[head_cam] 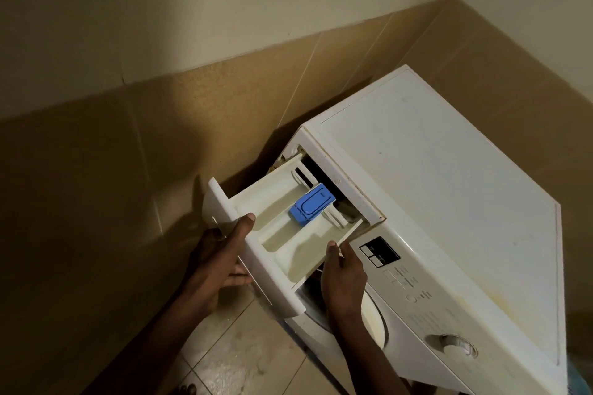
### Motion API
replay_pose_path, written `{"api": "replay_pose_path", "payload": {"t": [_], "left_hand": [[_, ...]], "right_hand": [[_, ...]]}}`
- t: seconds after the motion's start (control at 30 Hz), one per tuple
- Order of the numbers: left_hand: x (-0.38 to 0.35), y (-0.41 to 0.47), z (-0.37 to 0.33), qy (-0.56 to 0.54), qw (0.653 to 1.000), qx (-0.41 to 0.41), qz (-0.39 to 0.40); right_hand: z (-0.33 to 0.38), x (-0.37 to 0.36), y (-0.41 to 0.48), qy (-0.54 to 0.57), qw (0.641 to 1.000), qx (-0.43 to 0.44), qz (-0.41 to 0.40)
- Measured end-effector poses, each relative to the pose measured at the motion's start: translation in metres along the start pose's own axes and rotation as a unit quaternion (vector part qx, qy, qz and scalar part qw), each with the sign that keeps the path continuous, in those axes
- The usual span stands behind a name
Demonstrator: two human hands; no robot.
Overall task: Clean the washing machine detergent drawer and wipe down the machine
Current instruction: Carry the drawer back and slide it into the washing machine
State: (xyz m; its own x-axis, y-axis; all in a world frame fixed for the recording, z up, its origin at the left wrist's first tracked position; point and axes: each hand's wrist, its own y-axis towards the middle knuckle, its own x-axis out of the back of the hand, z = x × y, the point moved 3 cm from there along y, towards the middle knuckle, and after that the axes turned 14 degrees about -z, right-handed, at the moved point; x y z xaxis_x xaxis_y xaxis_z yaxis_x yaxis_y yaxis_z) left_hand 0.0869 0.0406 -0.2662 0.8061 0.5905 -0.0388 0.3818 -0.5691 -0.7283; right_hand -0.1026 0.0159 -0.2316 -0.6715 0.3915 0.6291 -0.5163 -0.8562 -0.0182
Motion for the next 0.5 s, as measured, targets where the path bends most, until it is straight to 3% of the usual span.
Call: {"api": "replay_pose_path", "payload": {"t": [0.5], "left_hand": [[0.002, -0.008, 0.005, 0.000, 1.000, 0.001, 0.025]], "right_hand": [[-0.012, 0.004, -0.002, 0.013, 1.000, 0.003, 0.010]]}}
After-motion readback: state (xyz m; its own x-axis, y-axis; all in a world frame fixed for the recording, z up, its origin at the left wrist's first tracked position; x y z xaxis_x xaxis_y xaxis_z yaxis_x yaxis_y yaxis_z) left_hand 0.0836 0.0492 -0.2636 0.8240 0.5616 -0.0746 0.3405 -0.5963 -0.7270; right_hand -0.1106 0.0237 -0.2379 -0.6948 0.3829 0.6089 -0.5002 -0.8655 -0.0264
